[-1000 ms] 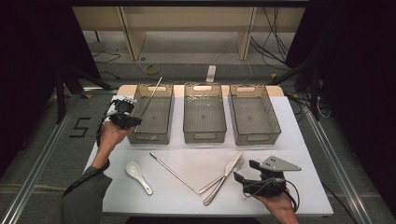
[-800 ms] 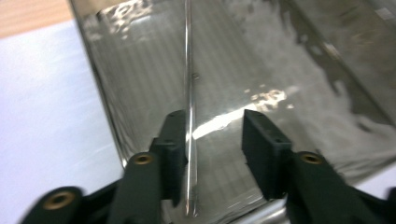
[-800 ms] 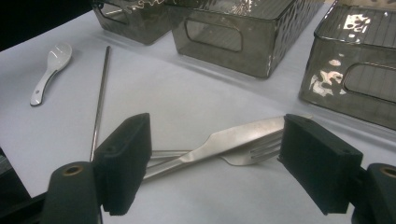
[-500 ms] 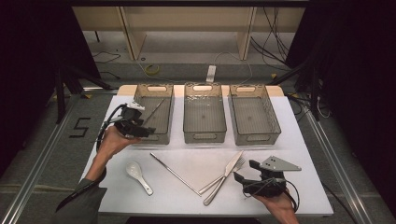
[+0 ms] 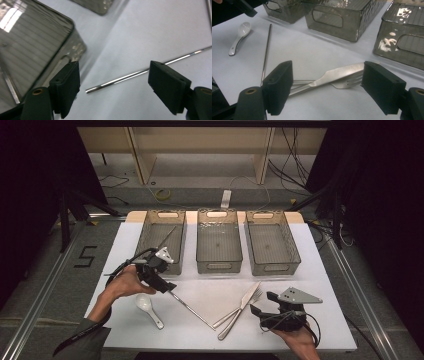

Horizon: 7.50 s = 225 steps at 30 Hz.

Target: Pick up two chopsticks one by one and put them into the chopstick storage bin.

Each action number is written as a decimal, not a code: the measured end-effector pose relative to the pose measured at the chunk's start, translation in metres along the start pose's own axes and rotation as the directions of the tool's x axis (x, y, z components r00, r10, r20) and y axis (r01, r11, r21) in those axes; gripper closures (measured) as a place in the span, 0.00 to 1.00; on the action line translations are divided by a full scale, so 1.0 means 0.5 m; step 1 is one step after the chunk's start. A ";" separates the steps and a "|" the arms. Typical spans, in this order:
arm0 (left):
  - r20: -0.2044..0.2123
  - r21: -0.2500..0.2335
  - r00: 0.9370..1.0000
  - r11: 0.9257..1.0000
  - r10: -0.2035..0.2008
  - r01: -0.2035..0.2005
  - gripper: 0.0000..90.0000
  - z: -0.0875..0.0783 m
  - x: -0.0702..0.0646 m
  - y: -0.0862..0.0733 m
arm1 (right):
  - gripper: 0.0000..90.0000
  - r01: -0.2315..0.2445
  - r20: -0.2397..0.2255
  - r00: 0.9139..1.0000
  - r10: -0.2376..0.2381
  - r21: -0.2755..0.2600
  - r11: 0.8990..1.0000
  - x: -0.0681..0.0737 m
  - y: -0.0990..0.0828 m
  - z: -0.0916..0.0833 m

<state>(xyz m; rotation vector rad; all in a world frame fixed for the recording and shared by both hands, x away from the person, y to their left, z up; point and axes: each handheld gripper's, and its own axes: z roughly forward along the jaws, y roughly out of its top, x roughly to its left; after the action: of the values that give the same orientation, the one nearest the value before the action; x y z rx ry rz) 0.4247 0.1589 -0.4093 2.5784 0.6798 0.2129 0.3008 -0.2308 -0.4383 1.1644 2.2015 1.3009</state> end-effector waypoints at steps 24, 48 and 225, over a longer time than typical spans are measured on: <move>0.072 0.167 0.989 0.975 0.133 -0.143 0.25 0.093 -0.045 0.007 | 0.29 -0.001 0.000 1.000 0.001 0.004 1.000 -0.001 -0.001 0.002; 0.090 0.233 0.974 0.946 0.210 -0.226 0.38 0.123 -0.059 0.008 | 0.29 0.006 -0.002 1.000 -0.006 0.008 1.000 0.000 -0.001 0.002; -0.116 -0.388 0.897 0.851 -0.426 0.354 0.94 -0.080 0.172 0.018 | 0.29 -0.007 0.007 1.000 0.007 0.018 1.000 -0.002 -0.005 -0.001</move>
<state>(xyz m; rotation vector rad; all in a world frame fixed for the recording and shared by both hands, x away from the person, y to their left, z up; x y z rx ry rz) 0.4925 0.2106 -0.3673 2.0330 1.1127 0.4205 0.3001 -0.2326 -0.4401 1.1826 2.2105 1.2798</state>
